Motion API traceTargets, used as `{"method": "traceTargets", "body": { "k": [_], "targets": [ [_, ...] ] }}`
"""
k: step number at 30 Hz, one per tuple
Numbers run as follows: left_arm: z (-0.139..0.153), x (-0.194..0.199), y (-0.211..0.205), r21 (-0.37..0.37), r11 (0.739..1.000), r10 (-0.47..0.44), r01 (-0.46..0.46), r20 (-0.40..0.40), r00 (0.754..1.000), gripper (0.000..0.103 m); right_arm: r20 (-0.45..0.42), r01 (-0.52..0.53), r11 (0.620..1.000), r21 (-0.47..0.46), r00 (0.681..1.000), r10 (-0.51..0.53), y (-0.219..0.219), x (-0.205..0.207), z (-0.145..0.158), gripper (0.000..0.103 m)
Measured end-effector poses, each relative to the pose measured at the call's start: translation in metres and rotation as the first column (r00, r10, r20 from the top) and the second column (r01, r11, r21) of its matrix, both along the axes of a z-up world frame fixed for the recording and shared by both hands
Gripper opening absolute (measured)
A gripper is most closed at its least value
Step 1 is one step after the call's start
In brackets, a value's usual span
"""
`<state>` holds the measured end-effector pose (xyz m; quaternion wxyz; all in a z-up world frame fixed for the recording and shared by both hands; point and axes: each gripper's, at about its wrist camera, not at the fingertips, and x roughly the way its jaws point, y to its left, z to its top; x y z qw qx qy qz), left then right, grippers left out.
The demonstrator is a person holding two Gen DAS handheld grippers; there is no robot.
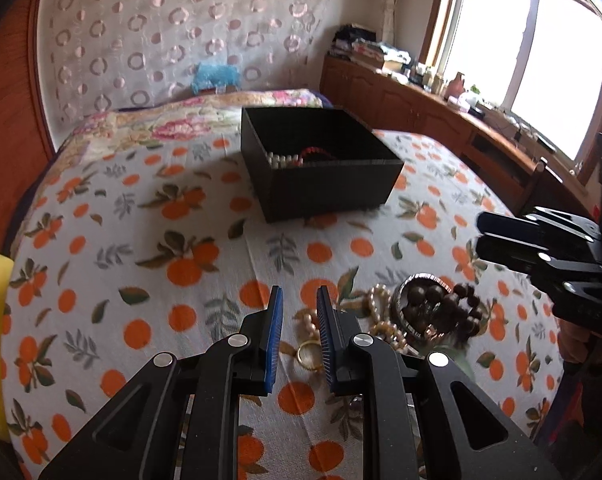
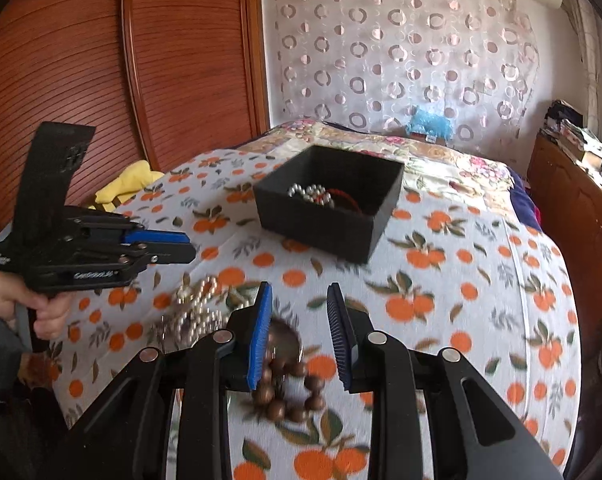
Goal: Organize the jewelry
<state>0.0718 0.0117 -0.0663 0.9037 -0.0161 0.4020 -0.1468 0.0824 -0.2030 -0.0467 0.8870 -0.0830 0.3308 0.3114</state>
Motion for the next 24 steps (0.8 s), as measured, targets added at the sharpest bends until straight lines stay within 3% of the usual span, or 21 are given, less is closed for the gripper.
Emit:
{"method": "traceTargets", "body": {
  "k": [11, 24],
  "targets": [
    [-0.015, 0.007, -0.012, 0.019, 1.0, -0.024, 0.025, -0.056, 0.998, 0.016, -0.021, 0.062, 0.998, -0.01, 0.998, -0.062, -0.025, -0.014, -0.017, 0.031],
    [-0.017, 0.011, -0.02, 0.038, 0.998, -0.041, 0.043, -0.068, 0.997, 0.016, -0.031, 0.077, 0.997, -0.008, 0.997, -0.077, -0.036, -0.02, -0.021, 0.031]
  ]
}}
